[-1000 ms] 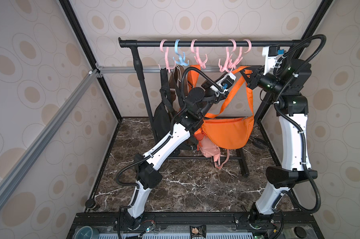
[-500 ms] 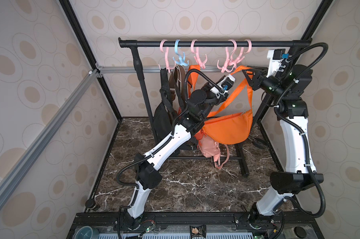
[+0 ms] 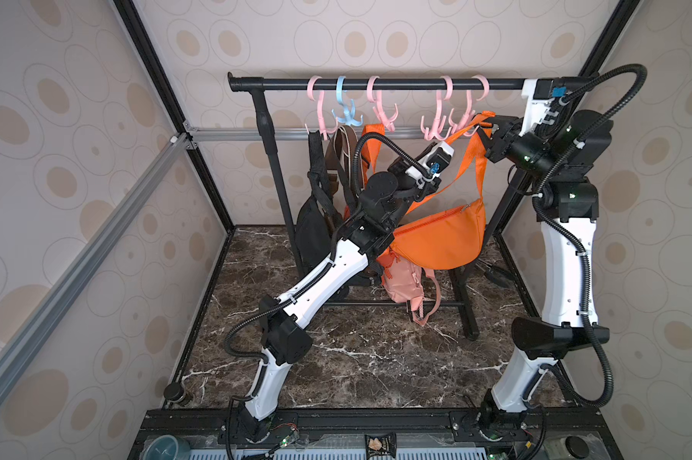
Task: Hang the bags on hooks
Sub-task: Hang the bag on the hook.
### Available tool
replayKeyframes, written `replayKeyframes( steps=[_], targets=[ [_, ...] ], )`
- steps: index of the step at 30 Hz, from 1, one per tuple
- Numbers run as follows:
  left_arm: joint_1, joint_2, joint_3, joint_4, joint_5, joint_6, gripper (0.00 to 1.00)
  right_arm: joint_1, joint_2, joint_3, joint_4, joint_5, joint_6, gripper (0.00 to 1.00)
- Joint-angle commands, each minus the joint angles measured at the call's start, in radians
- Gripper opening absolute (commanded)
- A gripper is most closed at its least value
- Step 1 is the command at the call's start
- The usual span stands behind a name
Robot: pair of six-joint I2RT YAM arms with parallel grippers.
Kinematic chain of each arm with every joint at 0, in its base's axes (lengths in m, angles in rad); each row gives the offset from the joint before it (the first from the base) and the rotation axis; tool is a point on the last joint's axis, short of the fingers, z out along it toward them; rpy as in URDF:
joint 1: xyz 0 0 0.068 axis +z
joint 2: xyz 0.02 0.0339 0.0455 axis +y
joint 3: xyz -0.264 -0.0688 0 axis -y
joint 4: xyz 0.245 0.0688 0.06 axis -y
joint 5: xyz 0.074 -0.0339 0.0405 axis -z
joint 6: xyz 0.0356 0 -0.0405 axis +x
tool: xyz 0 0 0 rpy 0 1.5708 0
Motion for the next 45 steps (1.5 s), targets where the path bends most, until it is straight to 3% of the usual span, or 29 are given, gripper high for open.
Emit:
replayKeyframes(
  steps=[1,9,16,17,18,20,23,28,35,37,40,42,45],
  targets=[
    [0.053,-0.004,0.076,0.014,-0.072,-0.026,0.0,-0.026,0.039,0.099,-0.001,0.083,0.043,0.0],
    [0.059,-0.006,0.018,-0.074,-0.09,-0.037,0.0,-0.026,0.035,0.0,-0.031,0.063,0.03,0.0],
    [0.037,-0.001,-0.021,-0.101,-0.1,-0.048,0.0,-0.024,-0.129,-0.321,0.121,0.112,0.032,0.0],
    [0.034,0.001,-0.021,-0.101,-0.102,-0.05,0.0,-0.025,-0.133,-0.331,0.114,0.115,0.032,0.01],
    [0.031,0.002,-0.02,-0.104,-0.103,-0.055,0.0,-0.024,-0.134,-0.33,0.102,0.119,0.032,0.08],
    [0.025,0.004,-0.017,-0.109,-0.096,-0.062,0.13,-0.024,-0.138,-0.332,0.086,0.123,0.035,0.27],
    [0.014,0.0,-0.007,-0.113,-0.089,-0.062,0.39,-0.023,-0.181,-0.391,0.122,0.126,0.051,0.42],
    [-0.001,-0.043,0.006,-0.152,-0.064,-0.073,0.62,-0.015,-0.26,-0.459,0.129,0.19,0.049,0.66],
    [-0.024,-0.142,-0.059,-0.24,-0.043,-0.124,0.82,-0.006,-0.394,-0.649,0.162,0.294,0.092,0.81],
    [-0.031,-0.178,-0.121,-0.233,-0.057,-0.134,0.88,0.0,-0.45,-0.74,0.203,0.328,0.101,0.83],
    [-0.031,-0.232,-0.22,-0.233,-0.066,-0.188,0.94,0.014,-0.483,-0.75,0.146,0.351,0.11,0.88],
    [-0.031,-0.274,-0.296,-0.225,-0.062,-0.221,0.99,0.036,-0.536,-0.788,0.126,0.432,0.117,0.88],
    [-0.032,-0.363,-0.47,-0.157,-0.055,-0.29,1.0,0.089,-0.637,-0.903,0.145,0.529,0.153,0.89]
  ],
)
